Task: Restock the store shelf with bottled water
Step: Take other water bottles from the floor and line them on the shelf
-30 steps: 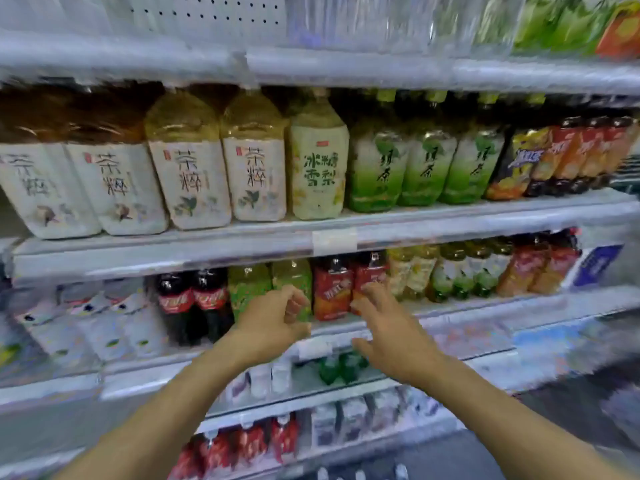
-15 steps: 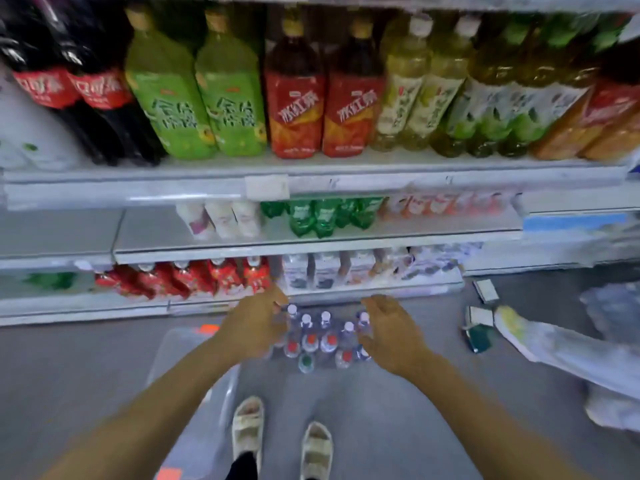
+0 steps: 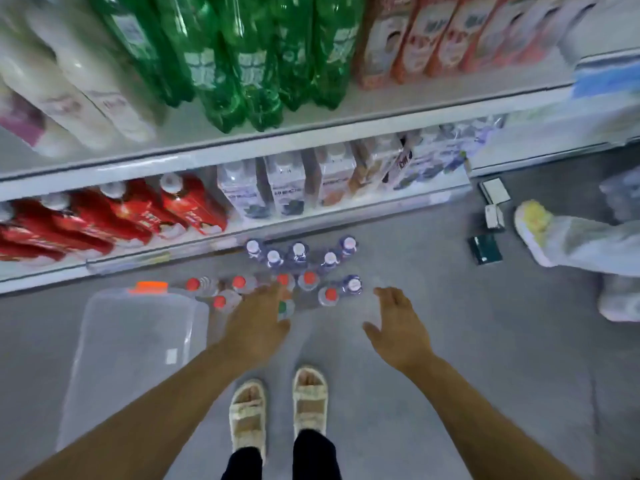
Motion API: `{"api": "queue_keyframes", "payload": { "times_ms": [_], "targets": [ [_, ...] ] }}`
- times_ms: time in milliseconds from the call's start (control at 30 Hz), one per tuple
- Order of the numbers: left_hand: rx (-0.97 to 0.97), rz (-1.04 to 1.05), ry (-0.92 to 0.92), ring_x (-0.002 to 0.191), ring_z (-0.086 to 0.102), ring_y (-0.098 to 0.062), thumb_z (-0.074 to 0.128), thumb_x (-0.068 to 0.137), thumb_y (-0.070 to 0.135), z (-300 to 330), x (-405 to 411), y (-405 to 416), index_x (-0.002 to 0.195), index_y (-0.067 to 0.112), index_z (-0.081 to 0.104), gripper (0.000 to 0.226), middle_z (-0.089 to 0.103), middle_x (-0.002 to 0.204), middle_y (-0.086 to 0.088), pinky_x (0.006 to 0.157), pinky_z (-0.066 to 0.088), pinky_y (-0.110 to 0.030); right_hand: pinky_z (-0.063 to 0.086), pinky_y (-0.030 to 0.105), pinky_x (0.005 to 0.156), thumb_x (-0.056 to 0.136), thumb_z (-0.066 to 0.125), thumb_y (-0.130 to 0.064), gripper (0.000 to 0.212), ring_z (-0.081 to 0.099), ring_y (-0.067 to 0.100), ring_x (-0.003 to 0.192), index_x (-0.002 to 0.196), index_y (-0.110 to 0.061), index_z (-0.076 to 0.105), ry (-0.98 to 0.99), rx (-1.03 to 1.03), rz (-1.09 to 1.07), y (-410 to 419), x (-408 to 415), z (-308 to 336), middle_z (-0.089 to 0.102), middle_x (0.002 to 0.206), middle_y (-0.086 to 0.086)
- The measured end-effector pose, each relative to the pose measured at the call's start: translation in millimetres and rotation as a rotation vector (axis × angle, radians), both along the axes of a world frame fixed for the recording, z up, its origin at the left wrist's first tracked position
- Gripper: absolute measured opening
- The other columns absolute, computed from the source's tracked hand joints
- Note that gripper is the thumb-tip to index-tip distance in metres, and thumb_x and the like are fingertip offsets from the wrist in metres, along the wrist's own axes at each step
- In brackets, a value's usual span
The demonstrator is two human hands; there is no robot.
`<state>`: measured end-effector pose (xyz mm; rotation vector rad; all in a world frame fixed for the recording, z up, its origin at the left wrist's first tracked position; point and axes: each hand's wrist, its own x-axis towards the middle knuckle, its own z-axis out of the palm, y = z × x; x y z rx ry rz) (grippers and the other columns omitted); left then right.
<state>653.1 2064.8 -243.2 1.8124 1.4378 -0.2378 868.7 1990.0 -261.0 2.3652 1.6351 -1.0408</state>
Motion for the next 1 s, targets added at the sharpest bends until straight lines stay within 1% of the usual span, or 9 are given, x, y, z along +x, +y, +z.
{"api": "queue_keyframes", "payload": {
  "times_ms": [200, 367, 533, 667, 733, 767, 833, 867, 1000],
  "targets": [
    [0.102, -0.062, -0.017, 0.115, 0.052, -0.031, 0.064, 0.081, 0.017, -114, 36, 21, 0.125, 0.013, 0.049, 0.047, 0.054, 0.125, -0.01, 0.094, 0.044, -0.04, 0.036, 0.035, 0.1, 0.088, 0.062, -0.022, 0.062, 0.035, 0.026, 0.13, 0.141, -0.011, 0.032, 0.042, 0.029, -0.155, 1, 13, -115, 0.035, 0.142, 0.009],
    [0.154, -0.111, -0.026, 0.115, 0.05, -0.029, 0.065, 0.08, 0.018, -190, 65, 35, 0.122, 0.013, 0.051, 0.044, 0.053, 0.123, -0.007, 0.093, 0.042, -0.037, 0.035, 0.036, 0.102, 0.086, 0.063, -0.02, 0.069, 0.035, 0.026, 0.131, 0.144, -0.013, 0.027, 0.061, 0.04, -0.239, 7, 19, -209, 0.035, 0.143, 0.008],
    [0.209, -0.162, -0.004, 0.115, 0.046, -0.029, 0.067, 0.078, 0.024, -245, 77, 41, 0.12, 0.01, 0.052, 0.047, 0.052, 0.123, -0.01, 0.098, 0.037, -0.038, 0.028, 0.031, 0.107, 0.083, 0.07, -0.017, 0.081, 0.029, 0.024, 0.137, 0.147, -0.013, 0.022, 0.123, 0.085, -0.323, 20, 30, -278, 0.029, 0.15, 0.009],
    [0.253, -0.18, -0.035, 0.113, 0.046, -0.031, 0.069, 0.075, 0.021, -274, 78, 46, 0.119, 0.008, 0.053, 0.049, 0.051, 0.123, -0.012, 0.094, 0.035, -0.036, 0.029, 0.031, 0.109, 0.077, 0.077, -0.016, 0.085, 0.035, 0.024, 0.135, 0.146, -0.013, 0.027, 0.223, 0.135, -0.33, 33, 34, -315, 0.035, 0.148, 0.008],
    [0.281, -0.198, -0.049, 0.113, 0.047, -0.03, 0.069, 0.075, 0.02, -283, 76, 48, 0.12, 0.009, 0.052, 0.049, 0.05, 0.123, -0.011, 0.094, 0.035, -0.035, 0.035, 0.026, 0.102, 0.075, 0.078, -0.016, 0.077, 0.045, 0.025, 0.127, 0.14, -0.012, 0.037, 0.264, 0.176, -0.348, 38, 35, -329, 0.045, 0.141, 0.009],
    [0.289, -0.205, -0.056, 0.113, 0.047, -0.029, 0.069, 0.077, 0.02, -286, 75, 49, 0.121, 0.009, 0.052, 0.048, 0.05, 0.124, -0.01, 0.094, 0.035, -0.035, 0.038, 0.022, 0.095, 0.073, 0.08, -0.016, 0.069, 0.05, 0.025, 0.12, 0.133, -0.012, 0.045, 0.283, 0.201, -0.366, 40, 35, -334, 0.051, 0.133, 0.008],
    [0.302, -0.21, -0.076, 0.113, 0.047, -0.029, 0.067, 0.079, 0.021, -291, 72, 51, 0.122, 0.009, 0.051, 0.047, 0.05, 0.123, -0.009, 0.095, 0.036, -0.037, 0.04, 0.008, 0.076, 0.069, 0.083, -0.015, 0.054, 0.058, 0.022, 0.1, 0.113, -0.017, 0.052, 0.332, 0.263, -0.428, 40, 35, -340, 0.061, 0.112, 0.004],
    [0.305, -0.208, -0.082, 0.113, 0.047, -0.029, 0.067, 0.08, 0.02, -292, 71, 52, 0.122, 0.009, 0.052, 0.046, 0.051, 0.123, -0.01, 0.095, 0.037, -0.038, 0.037, 0.001, 0.07, 0.067, 0.084, -0.014, 0.052, 0.059, 0.02, 0.094, 0.107, -0.018, 0.052, 0.352, 0.3, -0.458, 40, 36, -341, 0.062, 0.105, 0.001],
    [0.309, -0.192, -0.081, 0.113, 0.049, -0.031, 0.066, 0.079, 0.013, -287, 68, 58, 0.121, 0.009, 0.053, 0.044, 0.053, 0.122, -0.012, 0.096, 0.039, -0.04, 0.036, -0.003, 0.064, 0.061, 0.087, -0.011, 0.055, 0.057, 0.014, 0.082, 0.104, -0.013, 0.054, 0.345, 0.367, -0.488, 44, 38, -333, 0.061, 0.095, -0.005]
  ]
}}
